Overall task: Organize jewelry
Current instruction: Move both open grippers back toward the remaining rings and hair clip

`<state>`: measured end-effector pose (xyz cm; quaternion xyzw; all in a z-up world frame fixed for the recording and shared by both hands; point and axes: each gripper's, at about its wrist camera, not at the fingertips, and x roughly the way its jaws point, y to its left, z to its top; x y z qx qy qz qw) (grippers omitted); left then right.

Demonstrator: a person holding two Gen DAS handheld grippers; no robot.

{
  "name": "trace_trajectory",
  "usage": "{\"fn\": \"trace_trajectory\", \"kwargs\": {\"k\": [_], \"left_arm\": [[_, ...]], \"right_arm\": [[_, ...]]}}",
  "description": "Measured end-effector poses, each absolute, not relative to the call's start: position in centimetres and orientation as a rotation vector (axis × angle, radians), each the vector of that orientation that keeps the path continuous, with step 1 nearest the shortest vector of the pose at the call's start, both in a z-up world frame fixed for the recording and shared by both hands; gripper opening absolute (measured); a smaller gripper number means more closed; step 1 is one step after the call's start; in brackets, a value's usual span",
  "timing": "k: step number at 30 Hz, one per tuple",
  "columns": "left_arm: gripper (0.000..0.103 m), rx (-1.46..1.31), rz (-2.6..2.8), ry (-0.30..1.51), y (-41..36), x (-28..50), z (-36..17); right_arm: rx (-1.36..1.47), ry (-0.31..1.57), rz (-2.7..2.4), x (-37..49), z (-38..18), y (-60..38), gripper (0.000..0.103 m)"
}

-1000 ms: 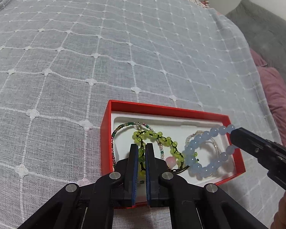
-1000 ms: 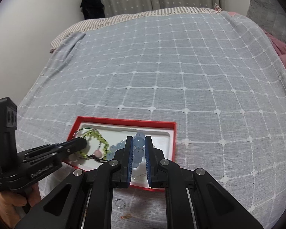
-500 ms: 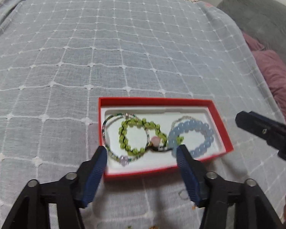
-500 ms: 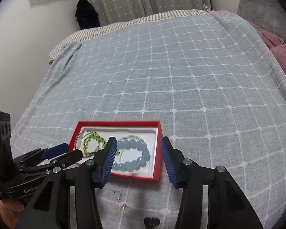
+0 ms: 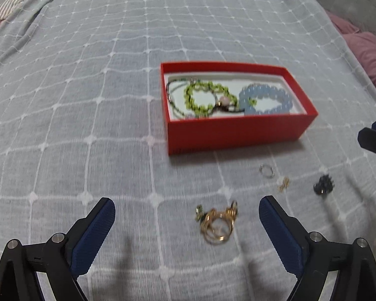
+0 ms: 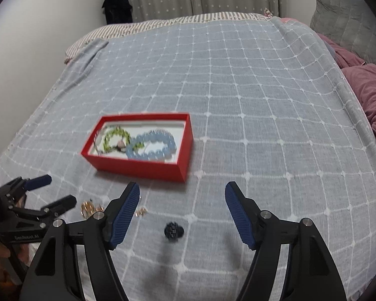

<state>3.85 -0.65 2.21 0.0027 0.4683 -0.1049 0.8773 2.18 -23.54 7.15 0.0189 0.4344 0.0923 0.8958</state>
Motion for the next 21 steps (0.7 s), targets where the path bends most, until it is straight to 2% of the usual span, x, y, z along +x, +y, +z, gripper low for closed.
{"fn": "trace_trajectory", "kwargs": {"k": [13,21], "left_arm": [[0.096,0.165,-0.244,0.971,-0.3,1.0,-2.3],[0.094,0.149,-0.318,0.931,0.5,0.8,-2.8]], "right_arm": [[-0.057,1.042,0.217,-1.2,0.5,-23.0,0.074],[-0.154,0.96,0.211,-1.6,-1.9,-22.0,0.077]]}}
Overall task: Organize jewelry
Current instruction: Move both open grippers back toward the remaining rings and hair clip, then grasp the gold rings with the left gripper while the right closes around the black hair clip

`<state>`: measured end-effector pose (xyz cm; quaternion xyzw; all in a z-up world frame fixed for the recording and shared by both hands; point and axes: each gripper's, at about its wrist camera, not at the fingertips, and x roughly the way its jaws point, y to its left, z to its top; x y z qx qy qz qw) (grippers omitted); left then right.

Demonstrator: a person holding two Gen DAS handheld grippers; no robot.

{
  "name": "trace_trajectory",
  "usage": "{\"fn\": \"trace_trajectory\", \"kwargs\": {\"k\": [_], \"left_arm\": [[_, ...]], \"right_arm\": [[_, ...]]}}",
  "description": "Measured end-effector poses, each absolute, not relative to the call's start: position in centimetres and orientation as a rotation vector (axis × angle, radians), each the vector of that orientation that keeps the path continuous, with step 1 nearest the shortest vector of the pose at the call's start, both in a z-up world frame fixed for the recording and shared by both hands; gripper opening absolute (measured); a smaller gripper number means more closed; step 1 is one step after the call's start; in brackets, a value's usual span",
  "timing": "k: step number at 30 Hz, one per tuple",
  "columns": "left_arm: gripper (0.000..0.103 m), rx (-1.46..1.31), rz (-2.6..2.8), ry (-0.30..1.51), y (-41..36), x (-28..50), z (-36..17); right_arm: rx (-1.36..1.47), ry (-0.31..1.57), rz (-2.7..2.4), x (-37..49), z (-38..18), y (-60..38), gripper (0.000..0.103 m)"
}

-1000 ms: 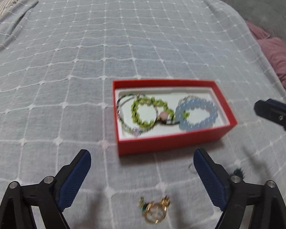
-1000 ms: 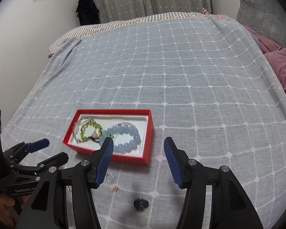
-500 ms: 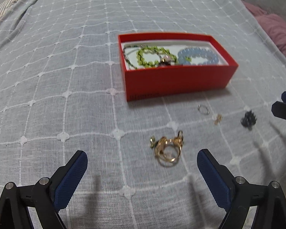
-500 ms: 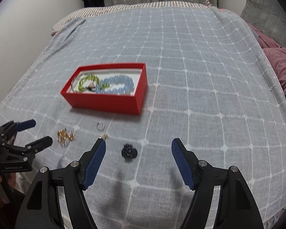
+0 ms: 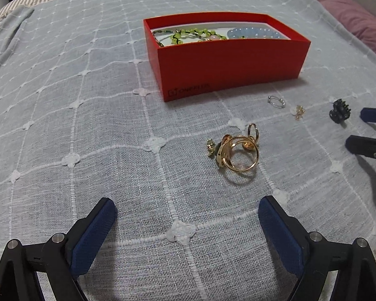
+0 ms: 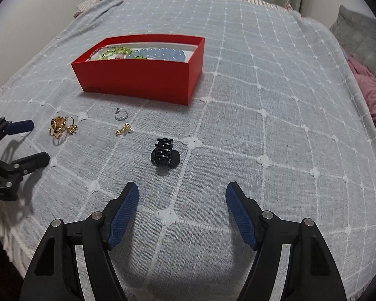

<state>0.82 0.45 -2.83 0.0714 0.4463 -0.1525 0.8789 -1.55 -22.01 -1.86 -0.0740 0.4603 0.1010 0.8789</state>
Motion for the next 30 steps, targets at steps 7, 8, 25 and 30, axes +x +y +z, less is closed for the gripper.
{"fn": "trace_trajectory", "kwargs": {"k": [7,8,25,30], "left_arm": [[0.082,0.157,-0.386,0.934,-0.6,0.9,-2.4],[0.081,0.158,-0.397,0.929,-0.8,0.9,-2.3],[0.044,0.125,-0.462,0.888,-1.9,2.1,-2.4],[0.037,0.094,-0.461,0.893,-1.5,2.4,-2.4]], "right_arm": [[-0.147,0.926,0.233,-0.9,-2.0,-22.0,0.08],[-0.147,0.924,0.235,-0.8,-2.0,-22.0,0.08],[-0.137,0.912,0.274,0.0,-2.2,-21.2,0.079],[-0.15,0.907,0.289,0.2,-2.2,-20.6,0.074]]}}
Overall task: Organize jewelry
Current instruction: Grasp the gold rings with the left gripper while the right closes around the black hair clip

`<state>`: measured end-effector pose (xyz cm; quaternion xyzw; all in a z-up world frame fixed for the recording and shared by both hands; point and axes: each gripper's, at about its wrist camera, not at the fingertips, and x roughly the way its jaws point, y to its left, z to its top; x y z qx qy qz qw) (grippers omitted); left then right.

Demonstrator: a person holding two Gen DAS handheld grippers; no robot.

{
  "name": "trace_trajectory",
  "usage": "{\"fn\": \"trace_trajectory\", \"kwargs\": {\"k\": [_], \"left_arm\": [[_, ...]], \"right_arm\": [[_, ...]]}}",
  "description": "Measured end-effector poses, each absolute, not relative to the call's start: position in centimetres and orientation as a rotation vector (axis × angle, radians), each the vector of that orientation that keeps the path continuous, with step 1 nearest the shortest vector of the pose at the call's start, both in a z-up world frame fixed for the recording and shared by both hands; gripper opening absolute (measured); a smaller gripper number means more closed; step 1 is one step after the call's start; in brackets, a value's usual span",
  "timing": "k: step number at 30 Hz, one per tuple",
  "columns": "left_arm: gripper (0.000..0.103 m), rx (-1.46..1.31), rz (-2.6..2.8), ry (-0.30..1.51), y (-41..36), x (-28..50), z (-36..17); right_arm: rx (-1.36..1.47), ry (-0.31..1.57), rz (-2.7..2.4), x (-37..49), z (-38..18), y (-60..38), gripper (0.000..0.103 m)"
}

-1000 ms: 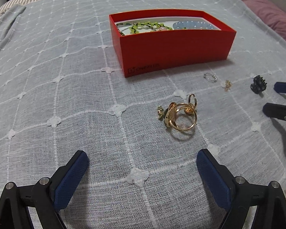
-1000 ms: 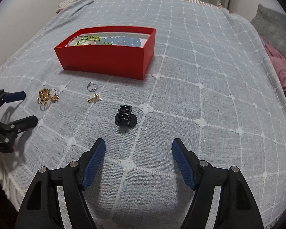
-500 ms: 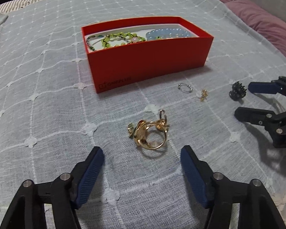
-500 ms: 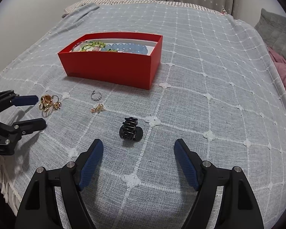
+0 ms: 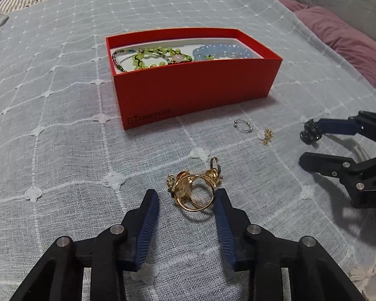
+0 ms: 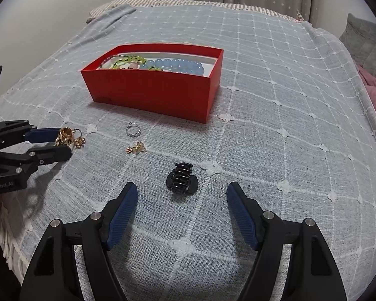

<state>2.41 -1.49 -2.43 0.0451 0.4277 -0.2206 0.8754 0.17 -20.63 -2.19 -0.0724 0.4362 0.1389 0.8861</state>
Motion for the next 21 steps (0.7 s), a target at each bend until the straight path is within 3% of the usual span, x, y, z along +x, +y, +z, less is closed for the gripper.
{"fn": "trace_trajectory", "kwargs": {"k": [4,12,16,21], "left_arm": [[0.025,0.093,-0.447,0.891,-1.36,2.37,-2.39],[0.025,0.103,-0.431,0.891,-1.31,2.19,-2.32],[0.024,0.102,-0.421,0.903,-1.31,2.25,-2.23],[0.024,0.104,-0.412,0.907,-1.44,2.24,-2.14]], "right_arm": [[-0.164,0.9,0.3,0.08,-2.17,-20.23,0.066],[-0.161,0.892,0.296,0.08,-2.04,-20.11,0.046],[-0.156,0.892,0.304,0.1,-1.96,-20.13,0.027],[-0.193,0.887,0.29,-0.14,-1.93,-19.52,0.027]]}}
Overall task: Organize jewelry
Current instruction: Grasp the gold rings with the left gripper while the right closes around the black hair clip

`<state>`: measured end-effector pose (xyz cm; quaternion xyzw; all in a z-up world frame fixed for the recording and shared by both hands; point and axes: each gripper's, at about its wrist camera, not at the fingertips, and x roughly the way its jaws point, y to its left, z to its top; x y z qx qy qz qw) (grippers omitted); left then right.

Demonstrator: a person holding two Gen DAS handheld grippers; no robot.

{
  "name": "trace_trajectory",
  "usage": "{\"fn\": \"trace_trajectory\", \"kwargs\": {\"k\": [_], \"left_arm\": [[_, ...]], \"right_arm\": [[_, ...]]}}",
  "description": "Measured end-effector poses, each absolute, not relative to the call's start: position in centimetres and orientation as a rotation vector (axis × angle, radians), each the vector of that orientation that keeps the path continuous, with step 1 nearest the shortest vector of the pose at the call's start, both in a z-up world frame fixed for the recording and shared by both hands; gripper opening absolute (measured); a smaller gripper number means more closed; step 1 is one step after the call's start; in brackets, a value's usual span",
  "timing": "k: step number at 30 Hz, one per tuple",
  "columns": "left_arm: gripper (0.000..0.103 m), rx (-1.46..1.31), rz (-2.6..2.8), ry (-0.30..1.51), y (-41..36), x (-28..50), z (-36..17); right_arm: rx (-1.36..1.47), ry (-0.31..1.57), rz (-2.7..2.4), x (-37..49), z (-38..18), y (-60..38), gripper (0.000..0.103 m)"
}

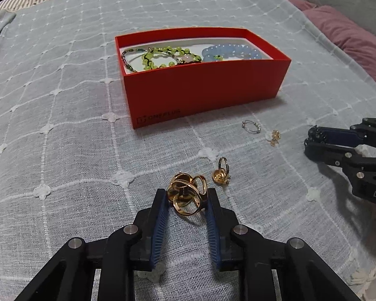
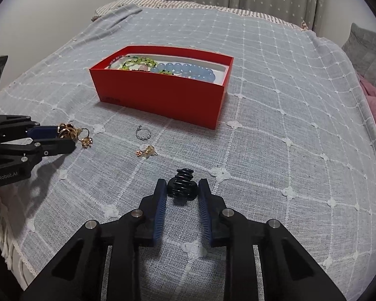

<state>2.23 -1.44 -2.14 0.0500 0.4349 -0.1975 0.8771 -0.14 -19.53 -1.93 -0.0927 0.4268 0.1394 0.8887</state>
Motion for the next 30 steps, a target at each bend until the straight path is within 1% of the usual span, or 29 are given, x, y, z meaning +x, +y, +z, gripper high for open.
{"fn": "trace_trajectory", "kwargs": {"k": [13,30], "left_arm": [[0.024,0.092,-0.388,0.921,-1.3,2.1,-1.2],[0.024,0.022,-0.366,0.891,-1.1,2.3,1.3]], "right_arm": [[-0.18,0.922,0.276,-0.3,-1.1,-18.8,0.027],[-0.137,0.898,0.275,-0.2,1.6,-17.7,0.027]]}}
